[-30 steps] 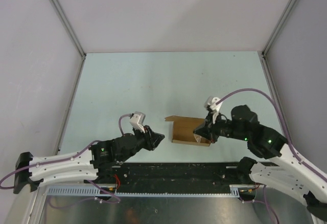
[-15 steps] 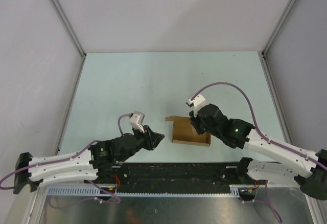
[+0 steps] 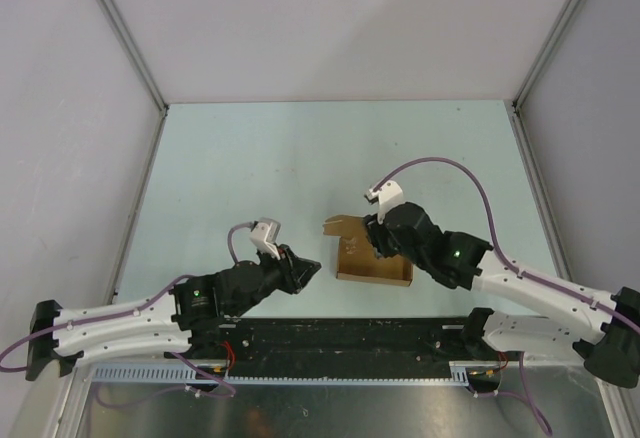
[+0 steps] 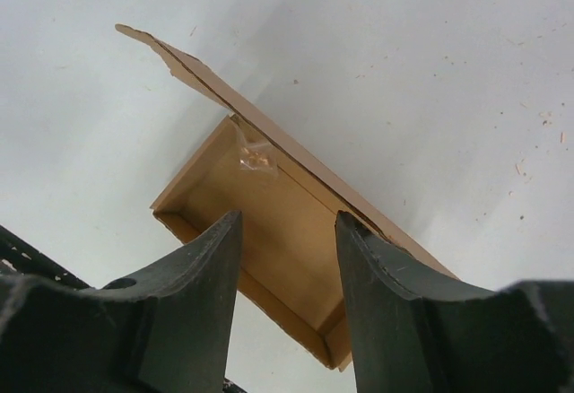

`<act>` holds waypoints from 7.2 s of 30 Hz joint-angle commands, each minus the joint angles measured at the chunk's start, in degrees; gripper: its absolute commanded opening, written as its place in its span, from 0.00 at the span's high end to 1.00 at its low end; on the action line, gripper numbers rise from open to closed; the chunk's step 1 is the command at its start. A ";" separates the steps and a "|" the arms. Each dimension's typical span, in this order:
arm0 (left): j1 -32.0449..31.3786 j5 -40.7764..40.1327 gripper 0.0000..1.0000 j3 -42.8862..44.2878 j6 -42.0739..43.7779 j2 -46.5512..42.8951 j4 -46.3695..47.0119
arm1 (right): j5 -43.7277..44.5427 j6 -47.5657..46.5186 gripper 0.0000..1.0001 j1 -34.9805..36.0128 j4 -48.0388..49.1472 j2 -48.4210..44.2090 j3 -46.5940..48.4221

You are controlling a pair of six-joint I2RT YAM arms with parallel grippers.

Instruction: Fold the paper box

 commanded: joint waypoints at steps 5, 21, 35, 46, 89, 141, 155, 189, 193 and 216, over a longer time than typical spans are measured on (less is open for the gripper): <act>0.22 -1.76 0.70 1.49 -0.19 -0.55 -0.57 | -3.45 1.12 0.48 -0.10 1.95 -7.84 0.15; 3.81 -3.17 0.68 9.40 9.37 0.59 -2.24 | 8.12 10.51 0.41 -5.98 -4.72 -16.56 4.01; 33.70 19.23 0.43 19.52 15.90 10.87 -2.77 | -15.32 19.84 0.13 -44.74 -11.05 -16.38 5.77; 38.27 25.13 0.39 18.72 15.10 17.28 -3.73 | -11.47 22.04 0.24 -51.96 -21.95 -7.33 5.69; 38.80 30.59 0.61 21.28 18.18 30.93 -3.21 | -9.01 14.93 0.21 -39.92 -24.51 0.52 8.67; 38.89 31.03 0.57 16.97 18.35 23.80 -3.21 | -30.89 -23.74 0.17 -27.61 -25.47 -1.09 13.42; 38.89 31.03 0.56 15.91 18.09 20.72 -3.38 | -32.64 -38.25 0.37 -22.26 -16.51 1.81 11.67; 39.59 24.79 0.57 10.46 13.35 -4.32 -10.14 | -48.73 -62.33 1.00 -18.74 -1.92 15.17 12.70; 39.59 23.12 0.57 11.78 13.69 -6.35 -13.13 | -49.26 -63.48 1.00 -17.33 -1.39 19.21 15.43; 39.59 20.66 0.57 13.10 14.22 -6.61 -15.60 | -47.06 -64.18 0.69 -13.90 1.16 17.82 18.70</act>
